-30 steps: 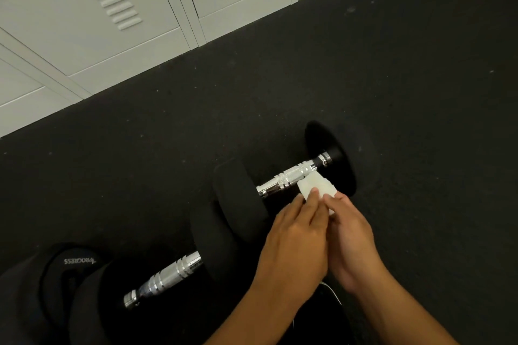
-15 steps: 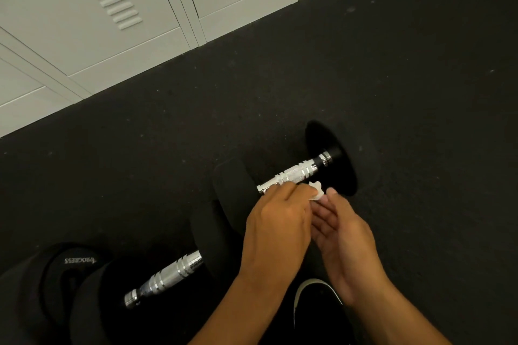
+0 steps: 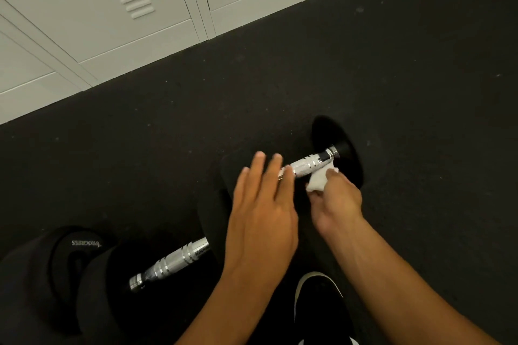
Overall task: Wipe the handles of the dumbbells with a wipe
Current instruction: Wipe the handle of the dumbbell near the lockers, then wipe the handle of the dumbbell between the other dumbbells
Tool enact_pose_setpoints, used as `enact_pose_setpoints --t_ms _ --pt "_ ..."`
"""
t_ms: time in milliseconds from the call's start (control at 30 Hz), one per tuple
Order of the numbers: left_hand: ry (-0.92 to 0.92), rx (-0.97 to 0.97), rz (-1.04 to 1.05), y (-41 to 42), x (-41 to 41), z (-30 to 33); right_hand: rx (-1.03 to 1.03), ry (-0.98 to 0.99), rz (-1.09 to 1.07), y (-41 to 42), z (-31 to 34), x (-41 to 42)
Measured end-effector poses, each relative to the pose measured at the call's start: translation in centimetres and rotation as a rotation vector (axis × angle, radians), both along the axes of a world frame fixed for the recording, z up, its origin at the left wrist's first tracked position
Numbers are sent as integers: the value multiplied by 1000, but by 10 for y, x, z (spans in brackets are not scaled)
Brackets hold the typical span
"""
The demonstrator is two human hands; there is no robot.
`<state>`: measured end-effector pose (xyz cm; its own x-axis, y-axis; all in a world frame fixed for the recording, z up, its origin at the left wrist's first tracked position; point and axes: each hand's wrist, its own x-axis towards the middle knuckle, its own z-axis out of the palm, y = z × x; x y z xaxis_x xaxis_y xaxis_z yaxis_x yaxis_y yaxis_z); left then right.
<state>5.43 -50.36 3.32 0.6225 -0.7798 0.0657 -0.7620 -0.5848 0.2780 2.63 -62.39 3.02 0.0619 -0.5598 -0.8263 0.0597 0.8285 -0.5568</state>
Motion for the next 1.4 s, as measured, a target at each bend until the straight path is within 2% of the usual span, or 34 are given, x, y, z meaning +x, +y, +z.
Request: enact_pose_setpoints --t_ms 67,133,333,567,700,800,900,1000,1133,1400 --pt "-1 149 79 5 9 0 -19 6 41 6 1 11" --pt "19 214 104 11 15 -4 -35 40 98 13 1 19" --pt "107 230 32 15 26 -3 54 145 318 31 1 24" --pt "208 109 18 24 33 8 148 -39 534 23 12 -13" --pt "402 -33 15 42 50 31 80 -308 550 29 43 -35" --pt "592 -181 80 54 56 54 -65 -344 620 40 63 -39" --pt "802 -250 129 62 49 66 -192 -337 754 52 79 -38" --pt "754 -316 125 68 40 62 -222 -311 871 67 84 -35" --pt "746 -369 253 76 31 55 -280 -262 947 82 75 -34" --pt "812 -349 262 108 24 47 -320 -240 1061 97 60 -49"
